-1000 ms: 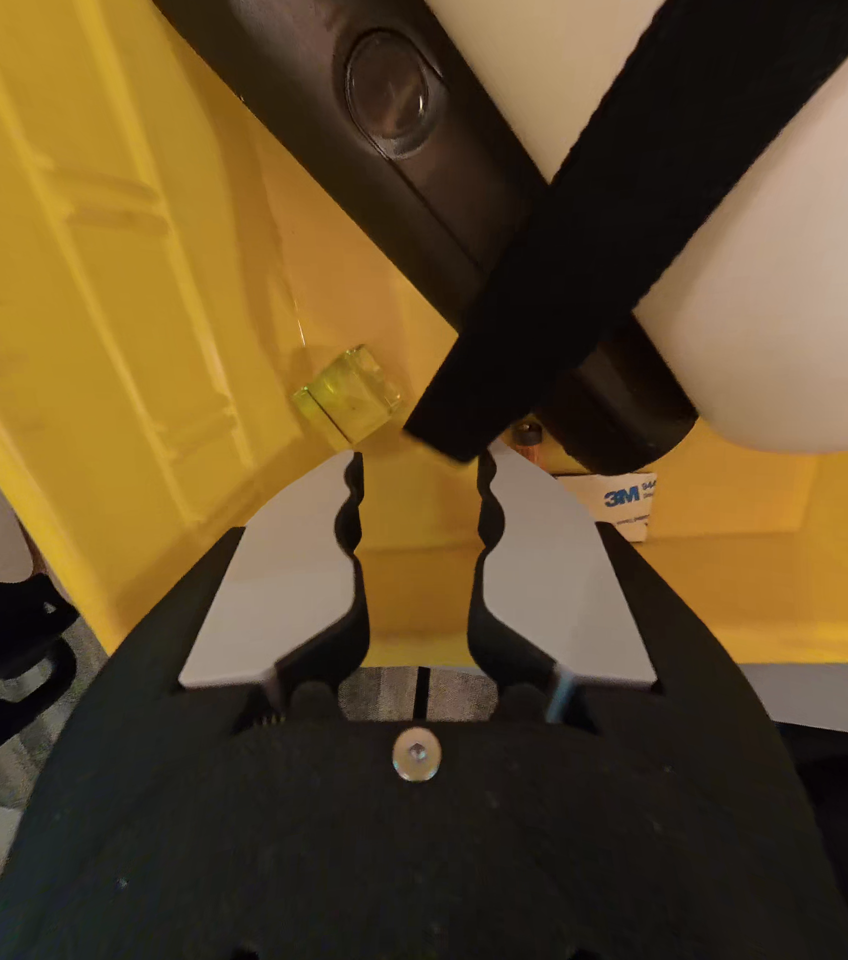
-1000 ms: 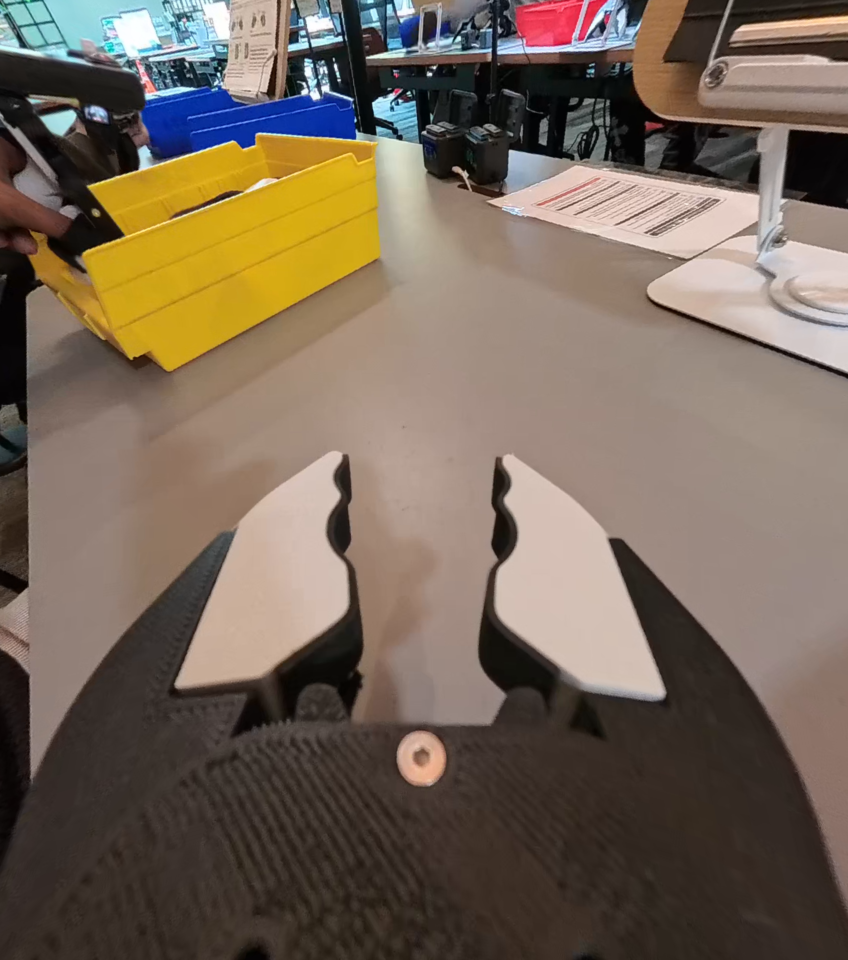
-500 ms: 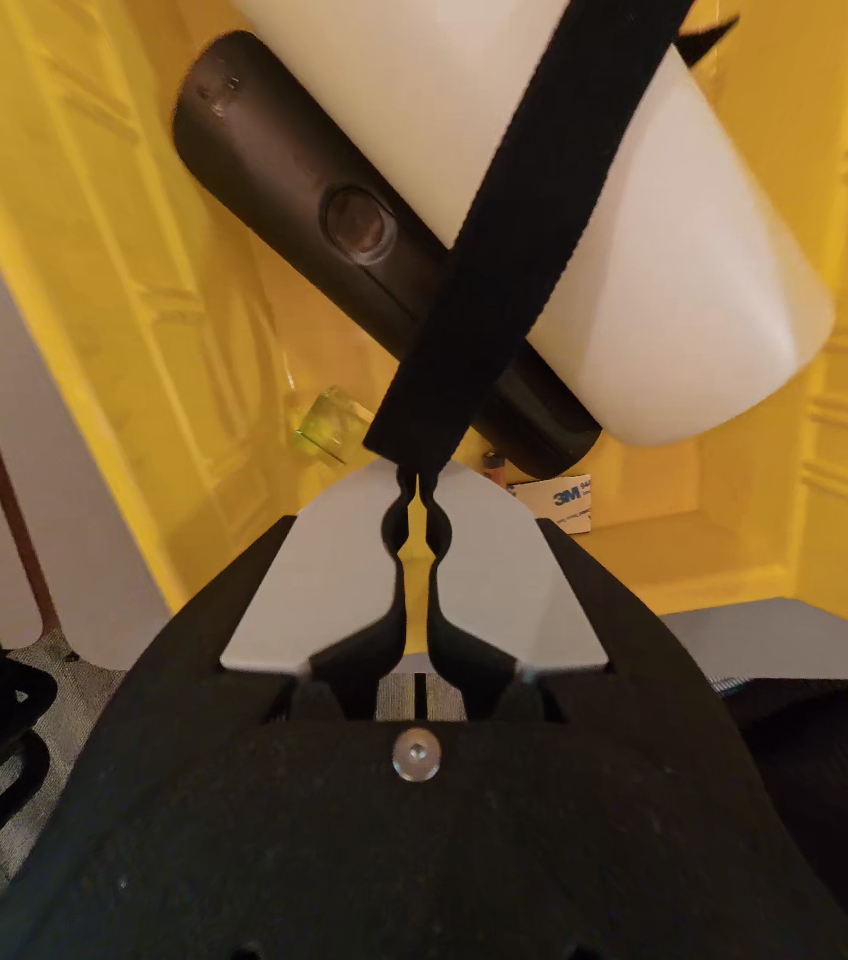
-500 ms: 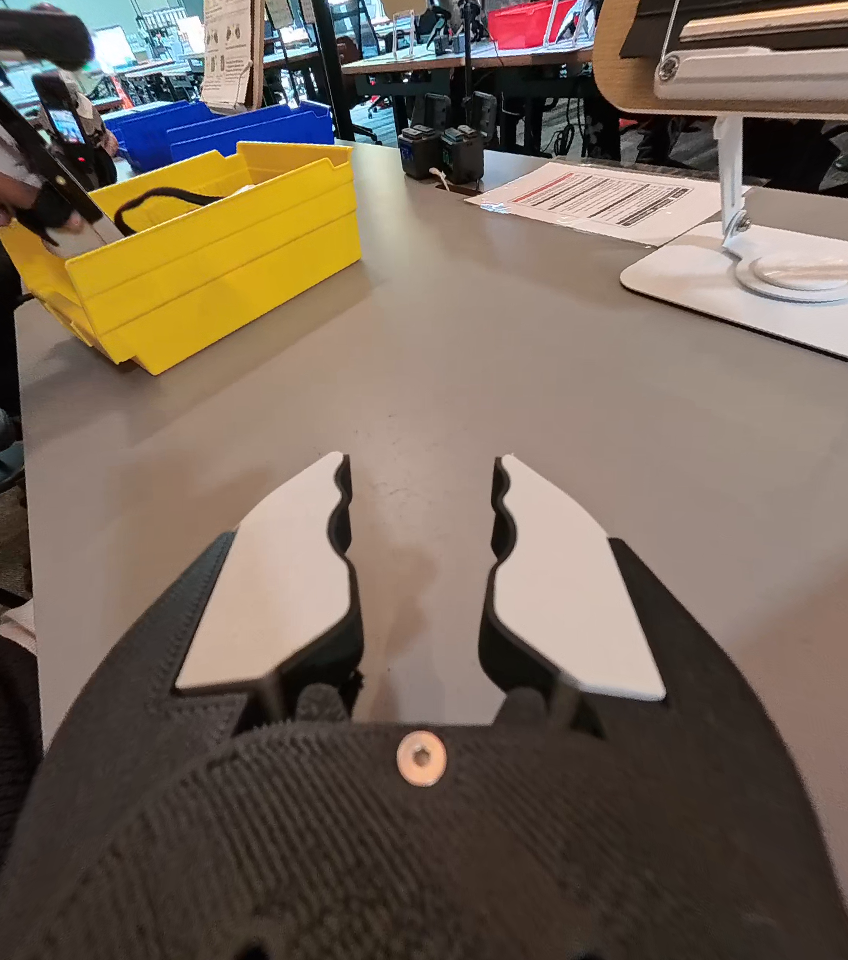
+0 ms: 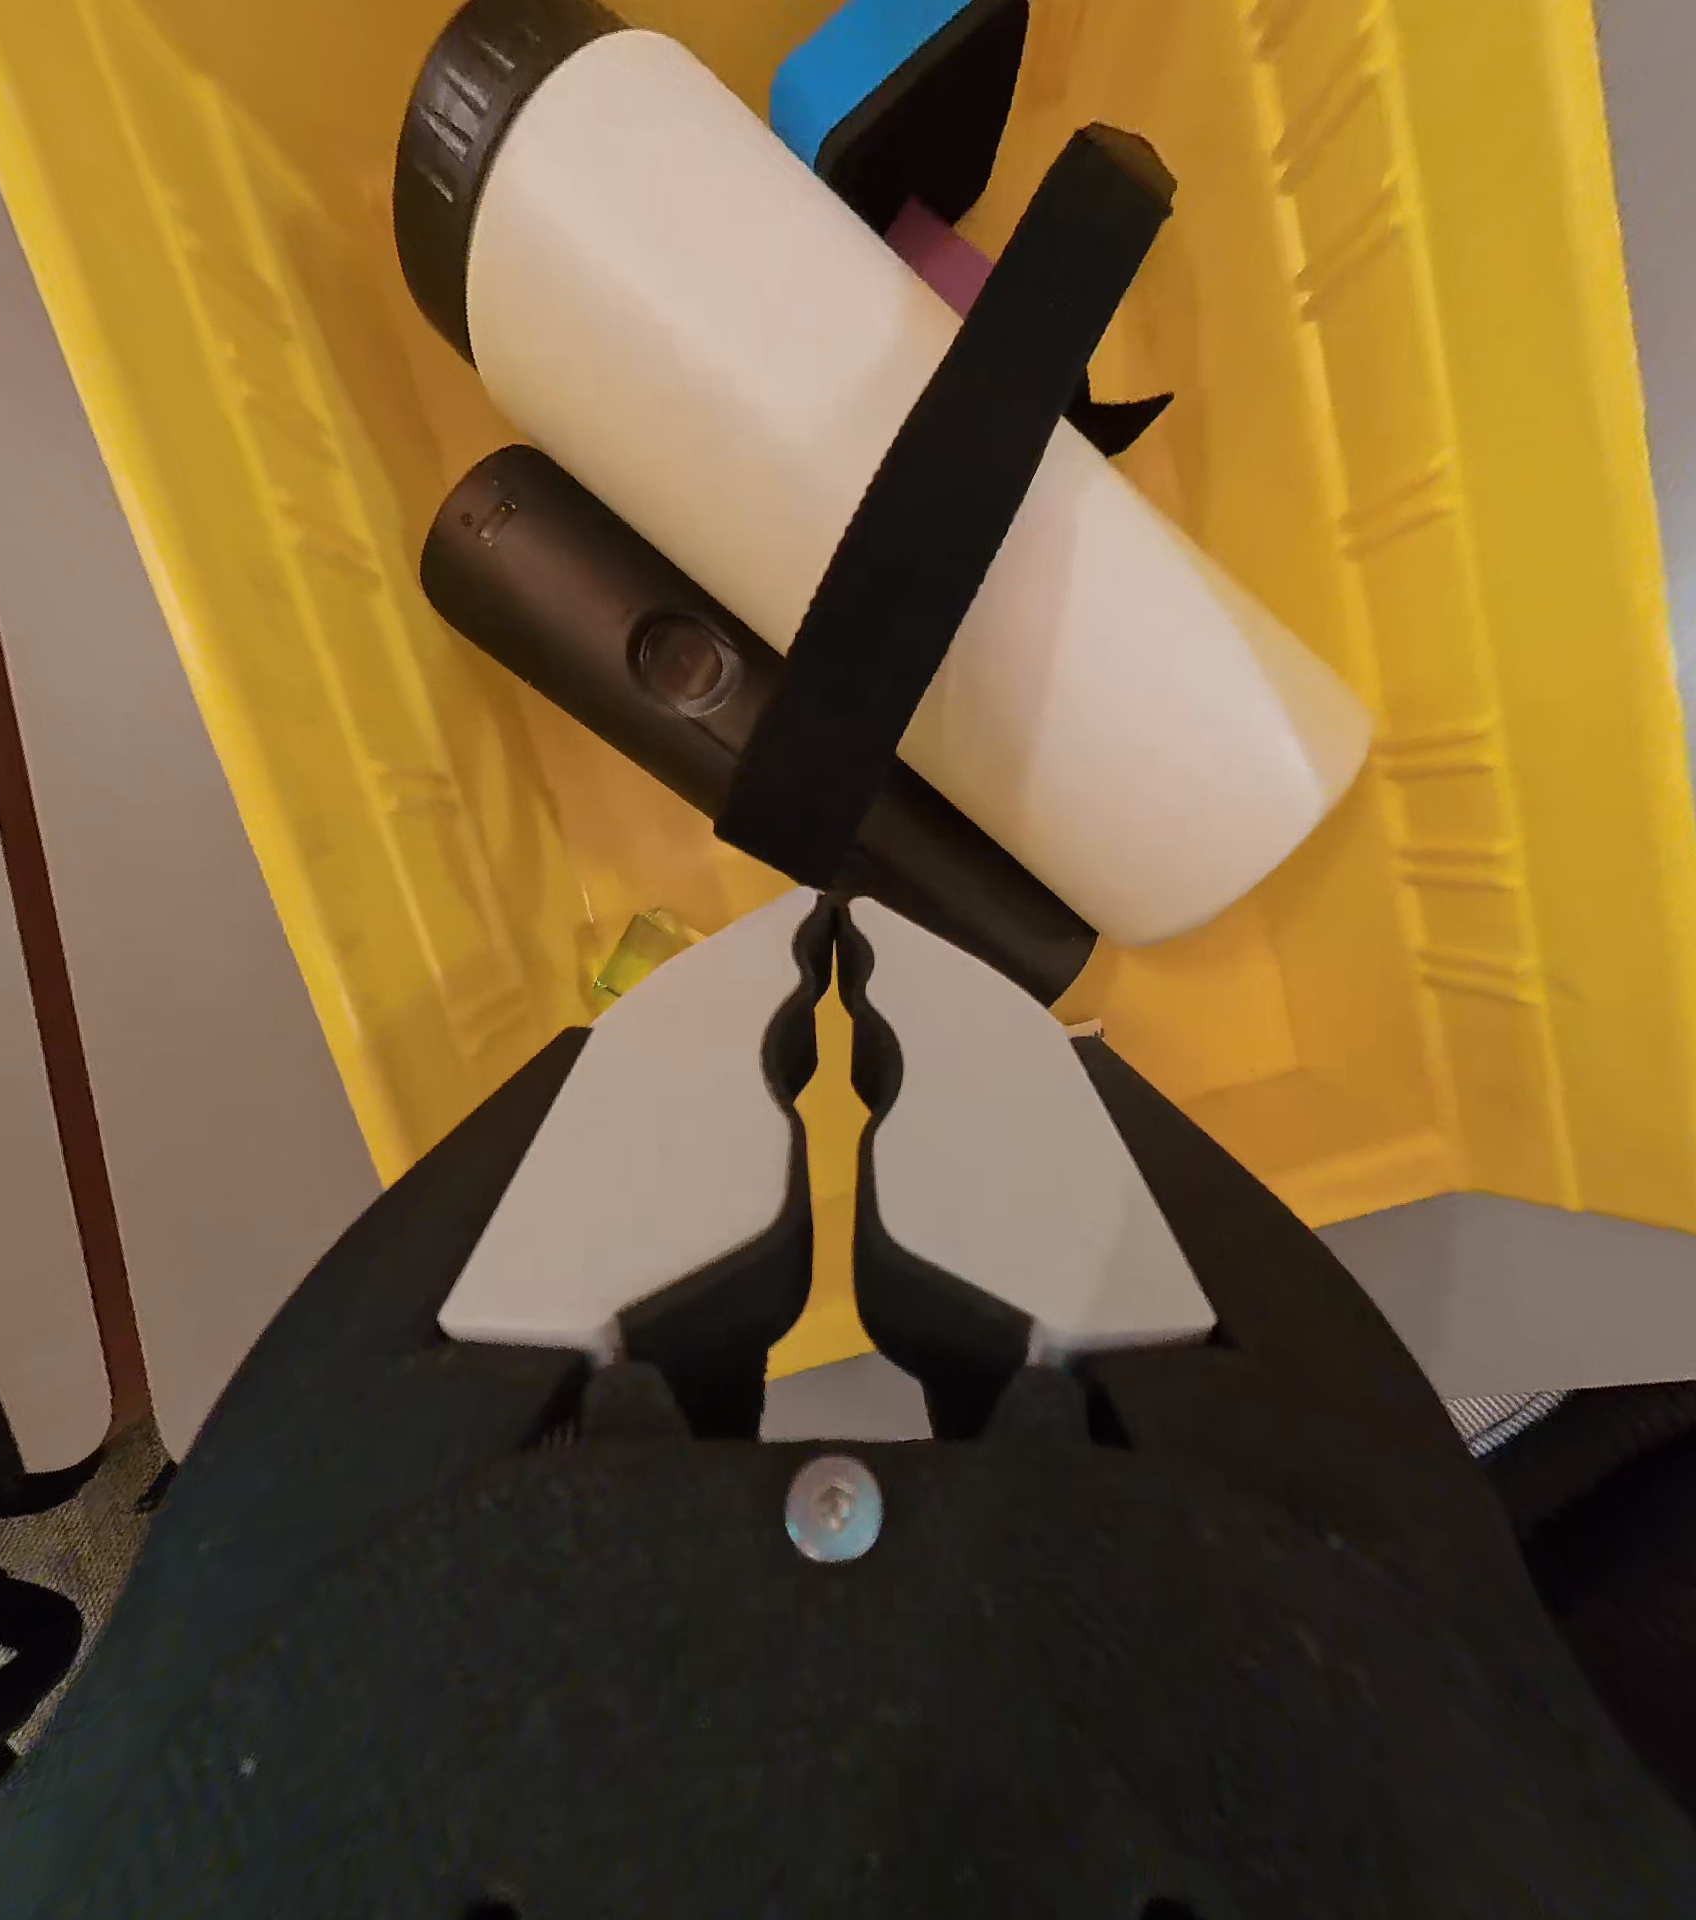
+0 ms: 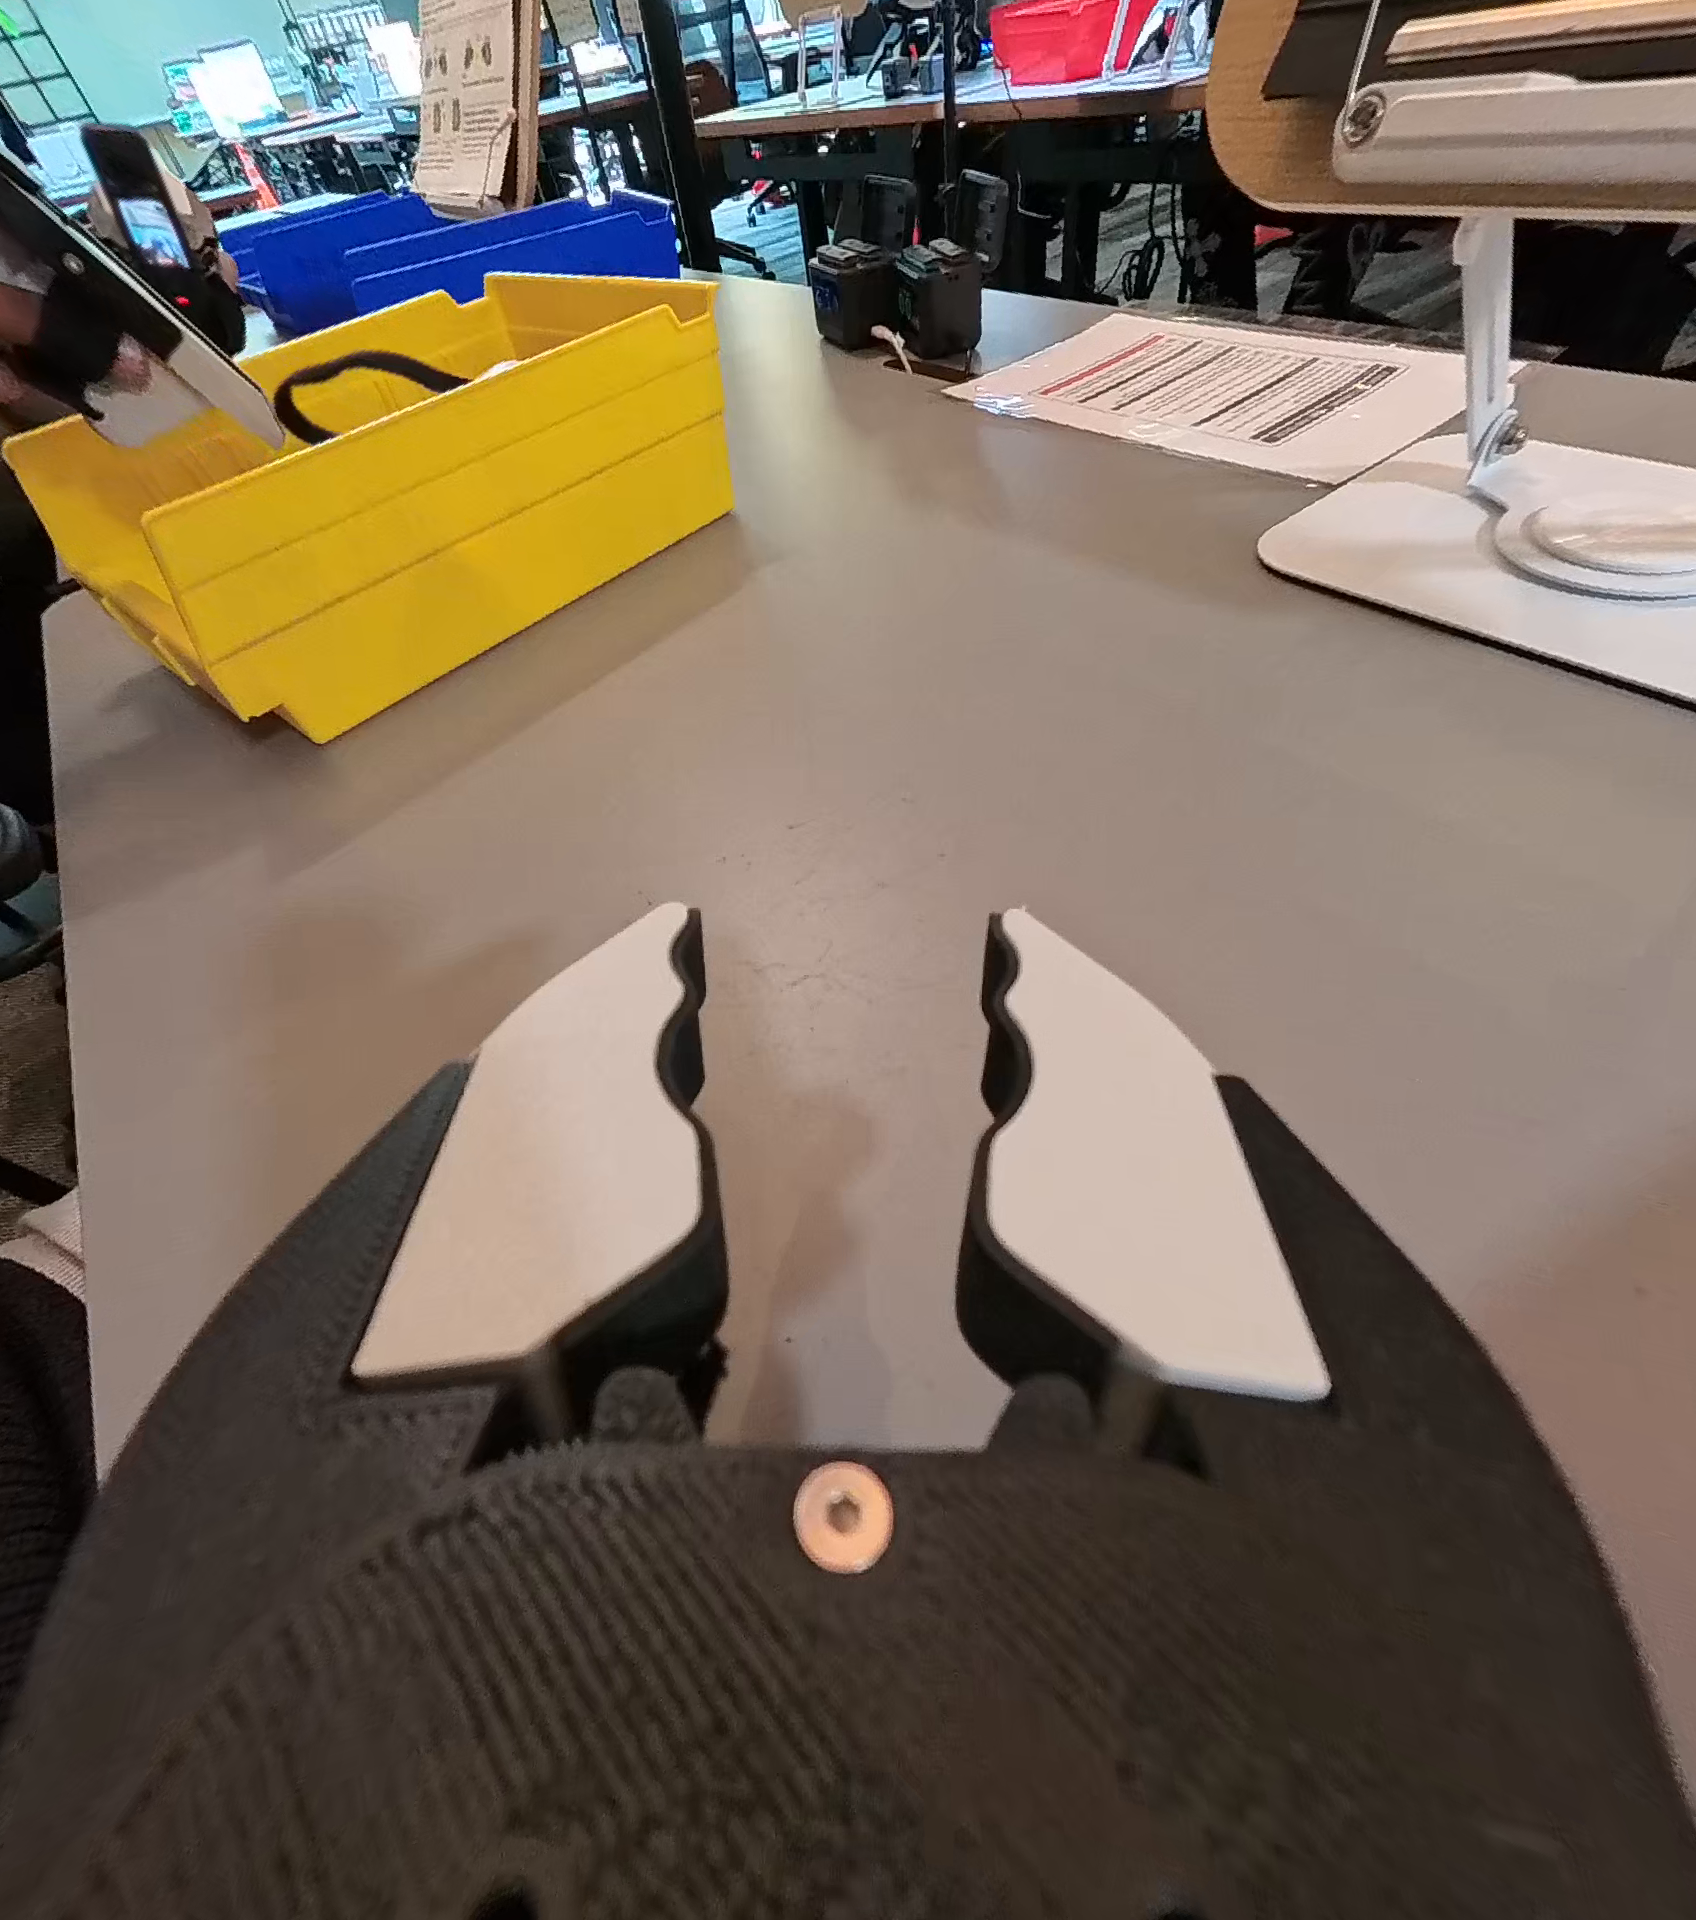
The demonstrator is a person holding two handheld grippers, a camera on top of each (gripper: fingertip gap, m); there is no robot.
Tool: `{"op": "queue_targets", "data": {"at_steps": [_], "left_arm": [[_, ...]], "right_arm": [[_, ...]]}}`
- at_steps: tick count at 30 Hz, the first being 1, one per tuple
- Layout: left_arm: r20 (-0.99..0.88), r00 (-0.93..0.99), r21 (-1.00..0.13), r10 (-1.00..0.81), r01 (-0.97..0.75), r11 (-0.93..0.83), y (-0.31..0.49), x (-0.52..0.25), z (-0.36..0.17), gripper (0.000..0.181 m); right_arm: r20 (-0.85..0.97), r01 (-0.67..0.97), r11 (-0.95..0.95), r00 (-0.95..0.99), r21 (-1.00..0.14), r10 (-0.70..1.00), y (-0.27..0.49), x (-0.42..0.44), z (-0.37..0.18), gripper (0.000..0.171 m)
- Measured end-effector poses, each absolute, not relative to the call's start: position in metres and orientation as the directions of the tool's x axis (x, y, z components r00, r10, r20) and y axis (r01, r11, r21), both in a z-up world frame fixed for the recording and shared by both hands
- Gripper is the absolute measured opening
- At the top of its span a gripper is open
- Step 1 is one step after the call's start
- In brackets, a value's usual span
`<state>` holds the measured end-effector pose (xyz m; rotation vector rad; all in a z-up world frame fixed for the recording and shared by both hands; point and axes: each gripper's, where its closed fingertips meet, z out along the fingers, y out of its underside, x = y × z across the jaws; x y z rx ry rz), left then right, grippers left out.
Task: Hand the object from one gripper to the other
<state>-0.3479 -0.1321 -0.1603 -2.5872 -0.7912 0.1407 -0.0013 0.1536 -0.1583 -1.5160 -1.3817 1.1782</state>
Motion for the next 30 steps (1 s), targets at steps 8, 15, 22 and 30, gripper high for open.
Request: {"op": "queue_targets", "data": {"at_steps": [8, 15, 22, 30], "left_arm": [[-0.014, 0.853, -0.451, 0.522, 0.460, -0.765, -0.124, -0.348, -0.159, 0.036], [-0.277, 0.845, -0.431, 0.458, 0.317, -0.845, -0.114, -0.370, -0.177, 0.053], [-0.258, 0.847, -0.566, 0.465, 0.258, -0.783, -0.103, -0.365, -0.136, 0.023], [-0.131, 0.924, -0.910, 0.360, 0.032, -0.414, -0.058, -0.302, -0.009, 0.022]], "right_arm": [[-0.144, 0.296, -0.133, -0.014, -0.946, 0.989, 0.153, -0.001, -0.159, 0.052], [-0.147, 0.297, -0.135, -0.020, -0.945, 0.989, 0.152, -0.002, -0.159, 0.051], [-0.157, 0.299, -0.143, -0.025, -0.943, 0.987, 0.152, -0.002, -0.160, 0.050], [-0.160, 0.301, -0.145, -0.027, -0.942, 0.987, 0.150, -0.003, -0.161, 0.050]]}}
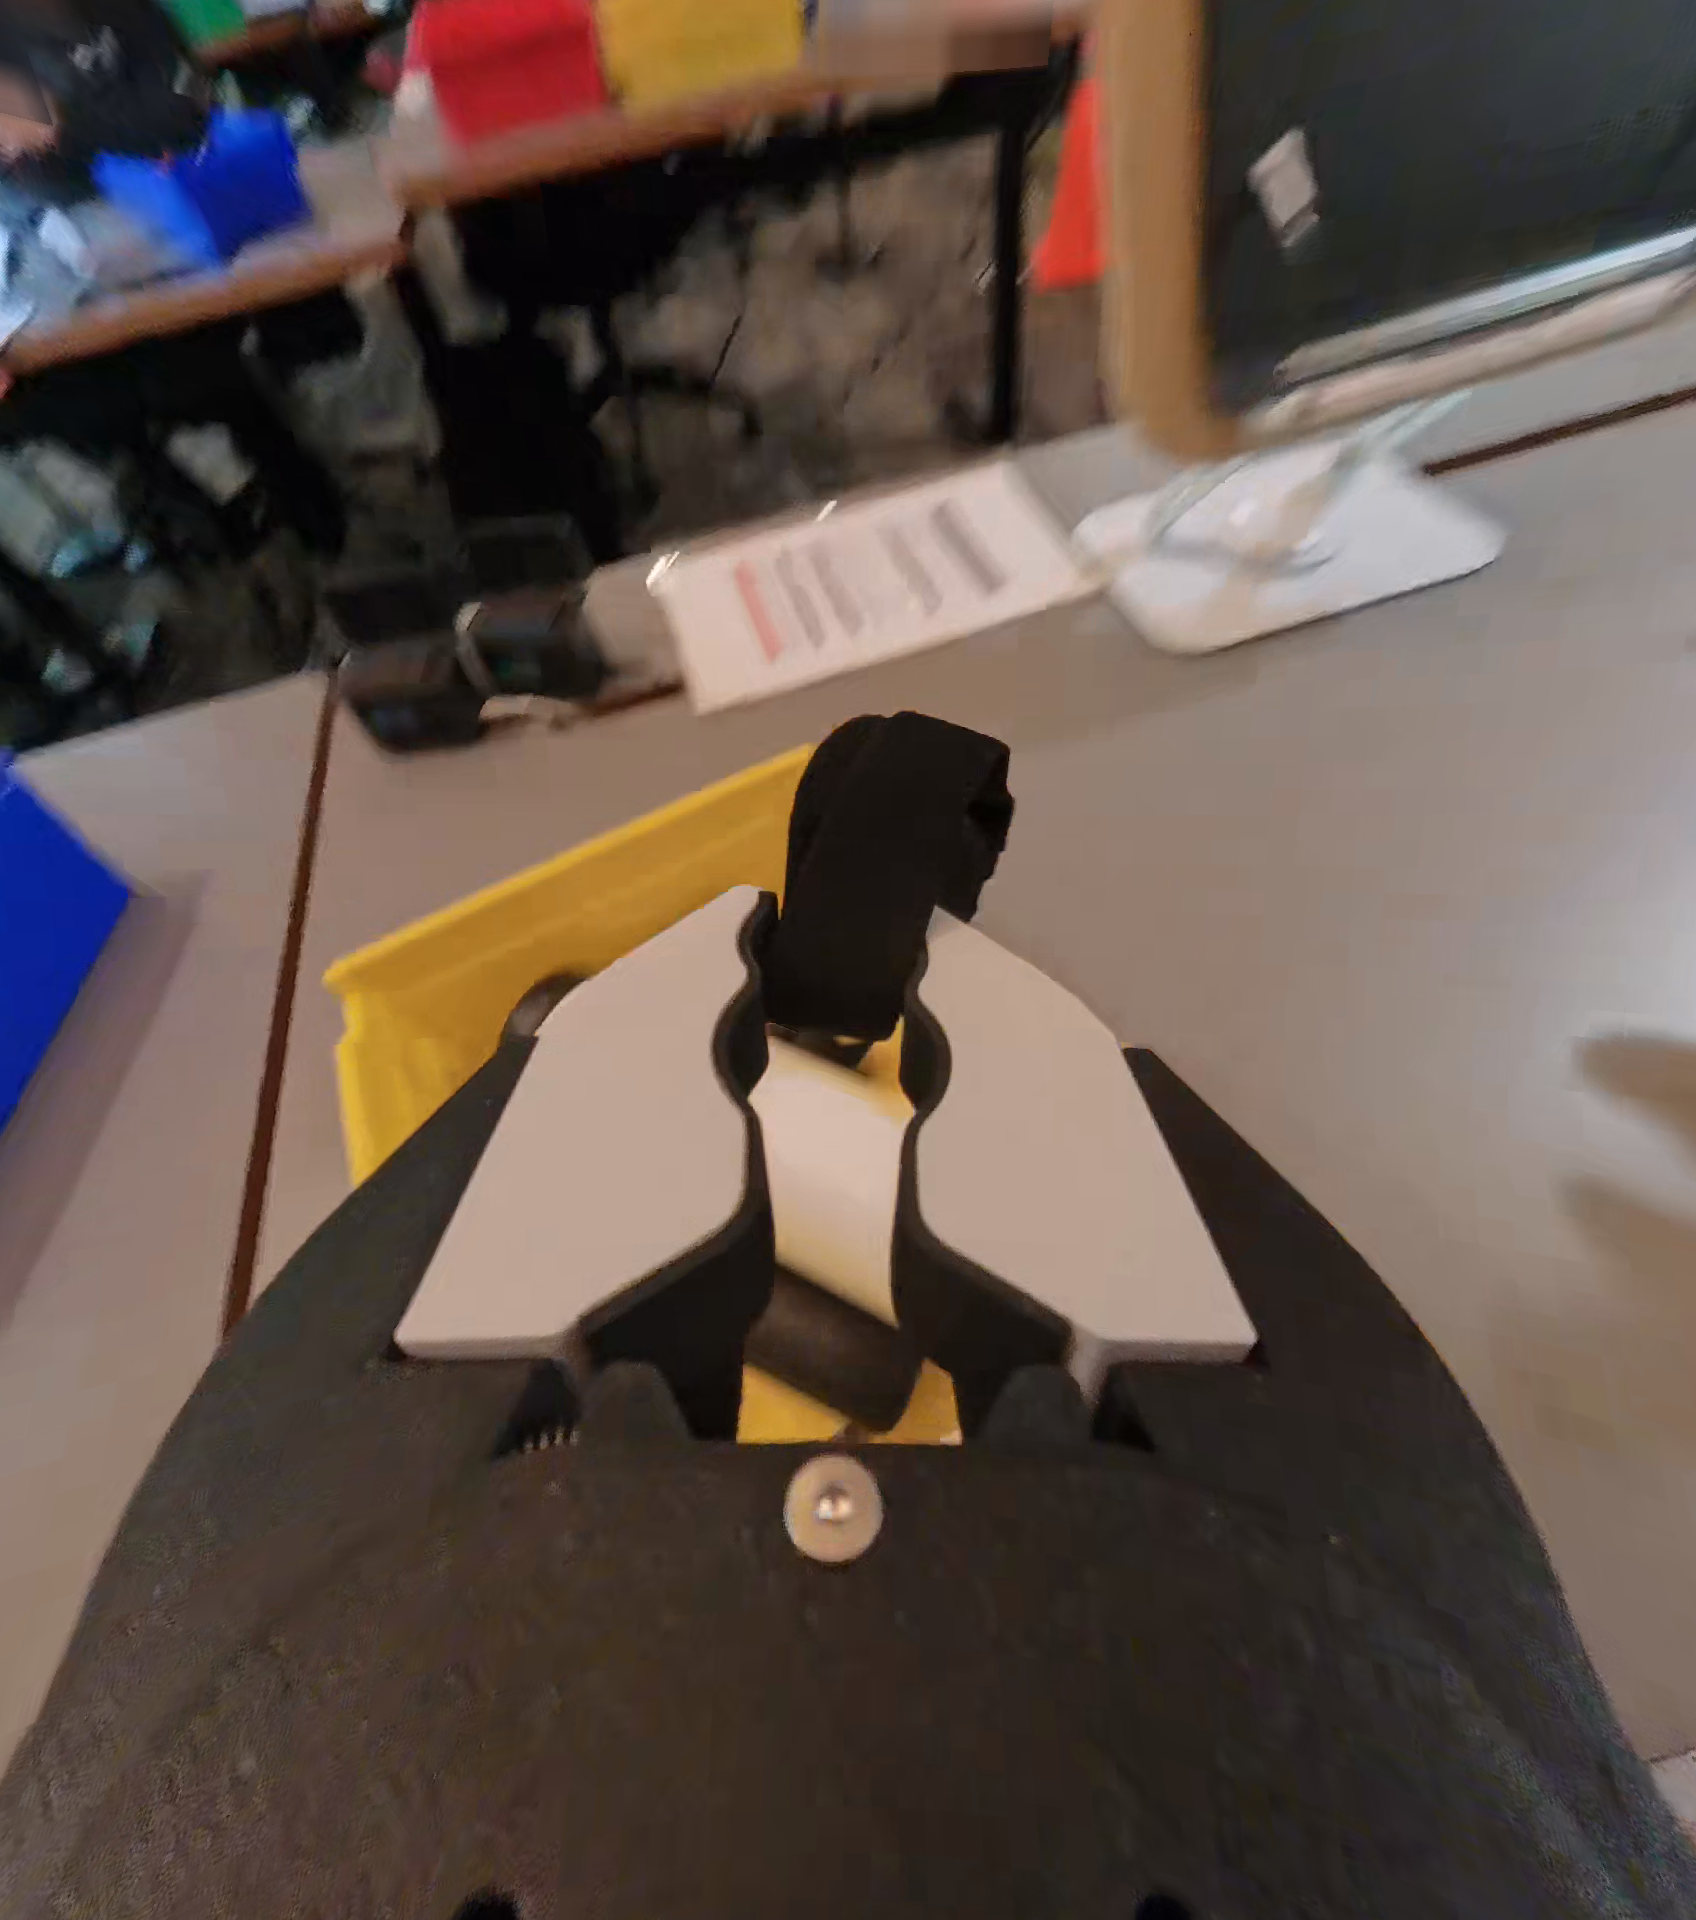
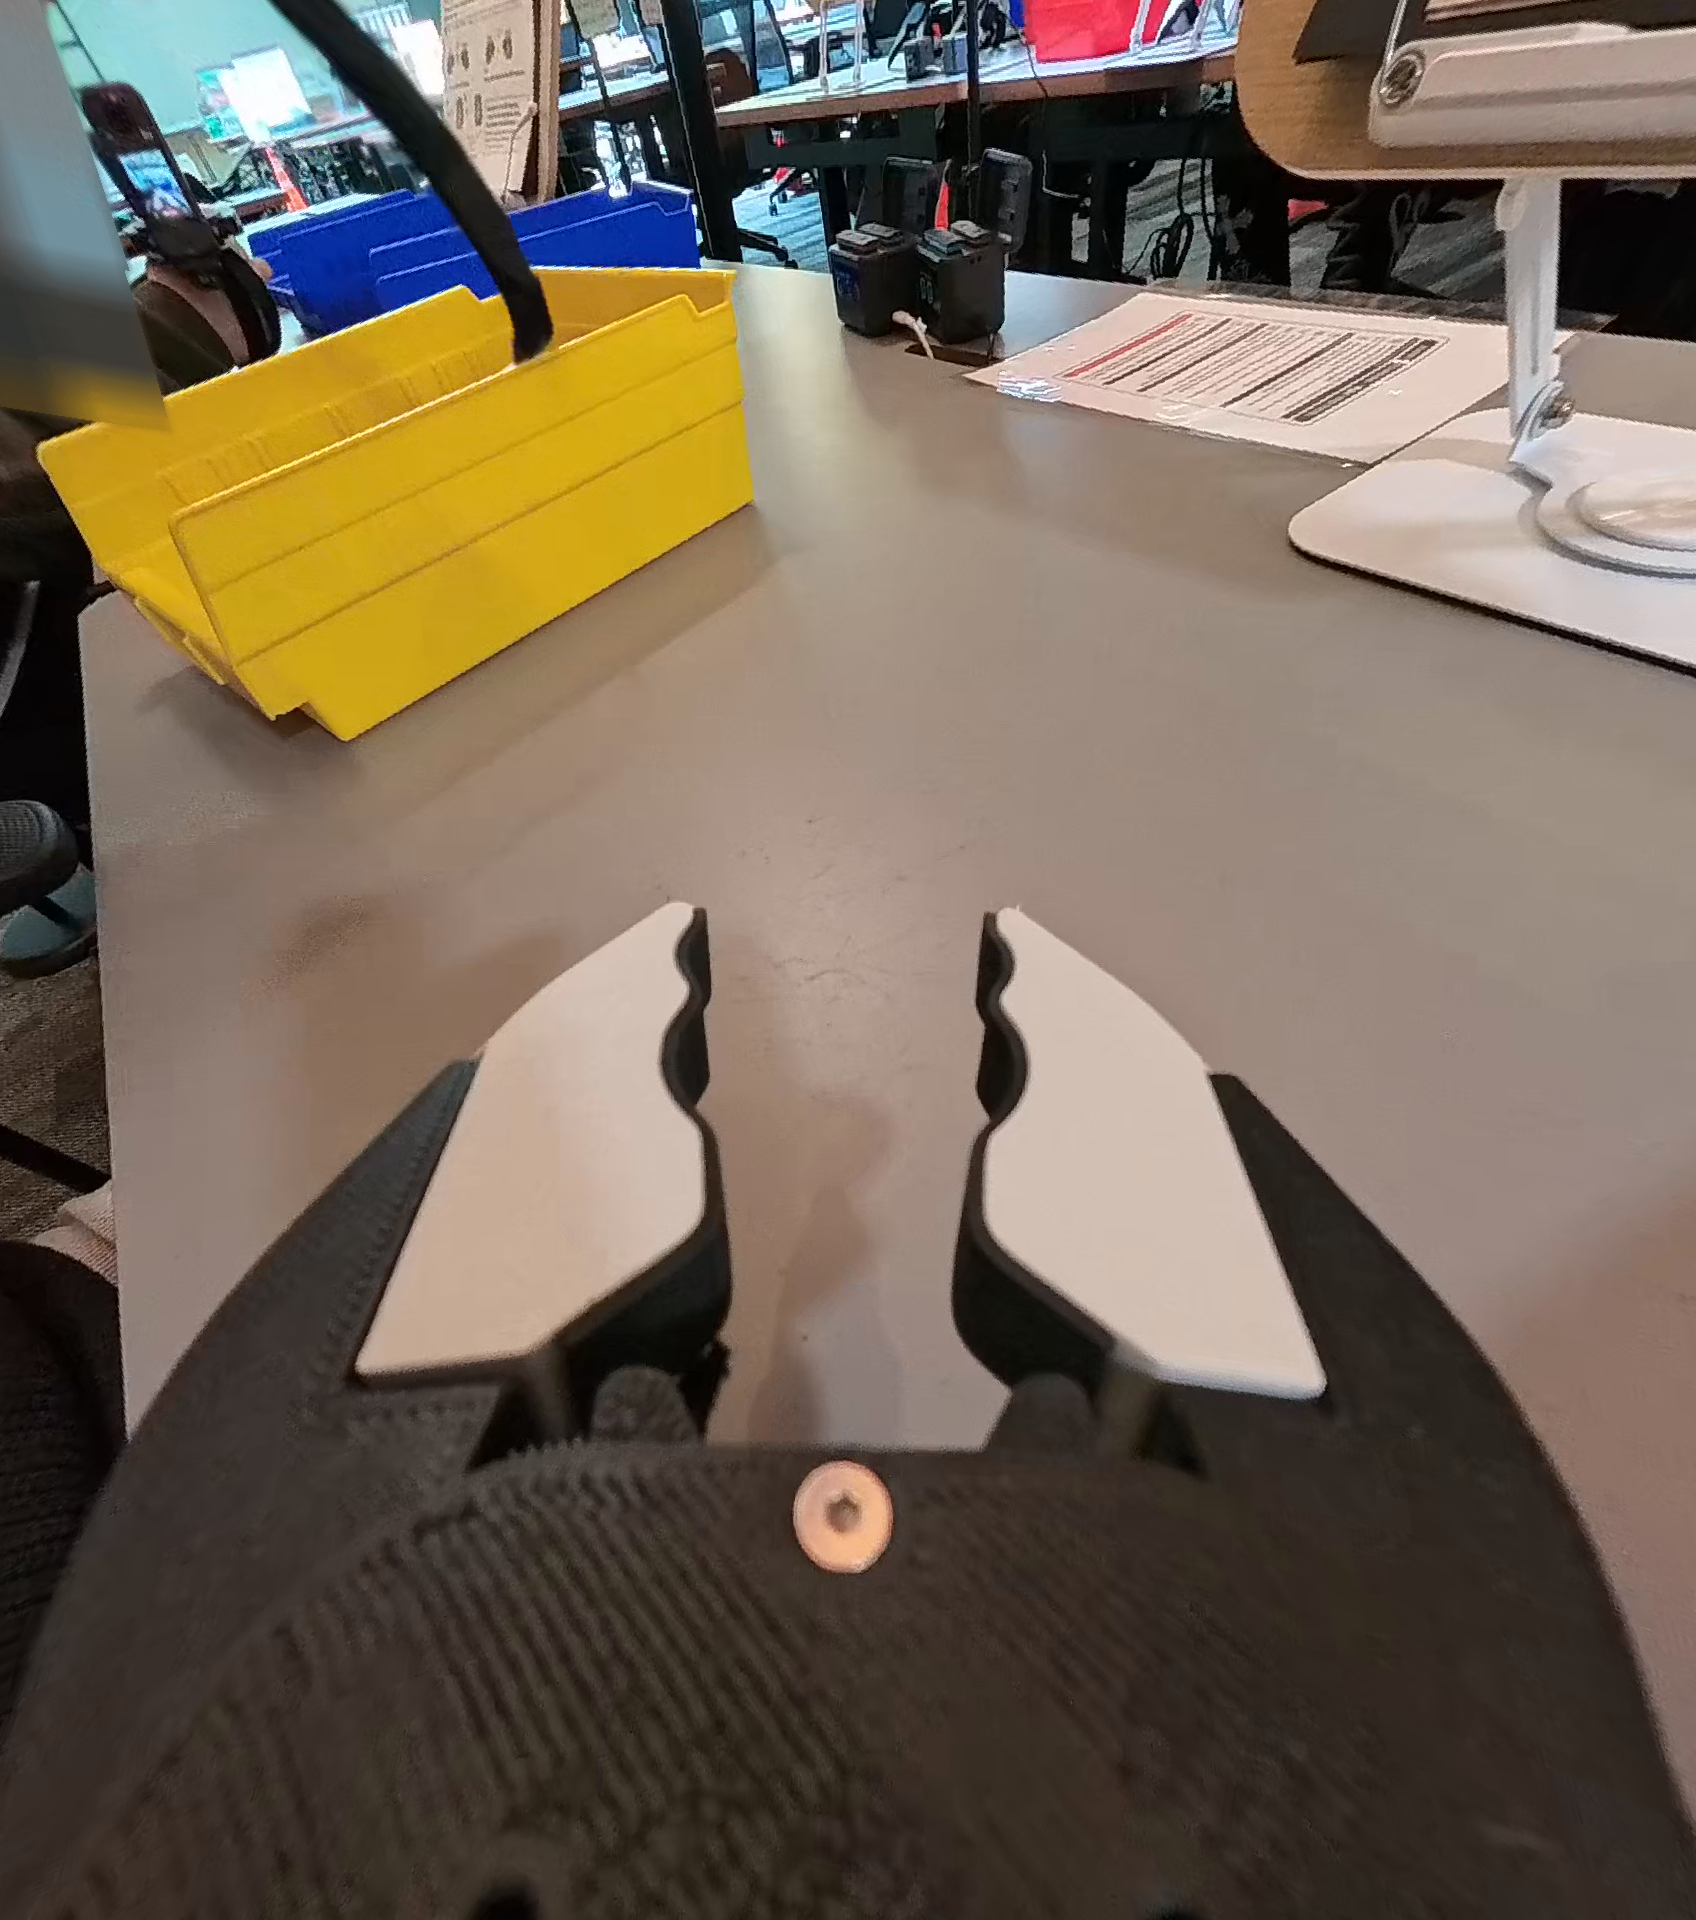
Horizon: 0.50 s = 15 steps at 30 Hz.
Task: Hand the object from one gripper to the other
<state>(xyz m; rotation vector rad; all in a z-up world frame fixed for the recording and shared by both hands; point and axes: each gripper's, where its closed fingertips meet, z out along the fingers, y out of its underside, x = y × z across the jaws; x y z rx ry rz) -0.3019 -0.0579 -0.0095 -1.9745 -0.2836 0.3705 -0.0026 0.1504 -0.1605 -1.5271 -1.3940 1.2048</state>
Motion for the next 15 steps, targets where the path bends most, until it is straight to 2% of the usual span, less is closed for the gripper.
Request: {"op": "queue_targets", "data": {"at_steps": [4, 7, 12, 15], "left_arm": [[-0.063, 0.986, -0.960, 0.157, -0.017, -0.281, -0.027, -0.240, 0.022, 0.022], [0.002, 1.000, -0.968, -0.014, -0.001, -0.250, 0.000, -0.193, 0.022, 0.022], [0.071, 0.980, -0.949, -0.184, 0.009, -0.316, 0.054, -0.135, -0.028, 0.022], [0.154, 0.951, -0.928, -0.268, 0.047, -0.369, 0.080, -0.101, -0.068, 0.022]], "right_arm": [[-0.141, 0.287, -0.129, -0.022, -0.949, 0.990, 0.151, -0.002, -0.157, 0.050], [-0.091, 0.232, -0.087, -0.008, -0.969, 0.996, 0.154, 0.001, -0.144, 0.052], [0.039, 0.050, 0.037, 0.047, -0.998, 0.998, 0.166, 0.013, -0.104, 0.055], [0.056, -0.027, 0.056, 0.031, -0.998, 0.998, 0.167, 0.020, -0.090, 0.054]]}}
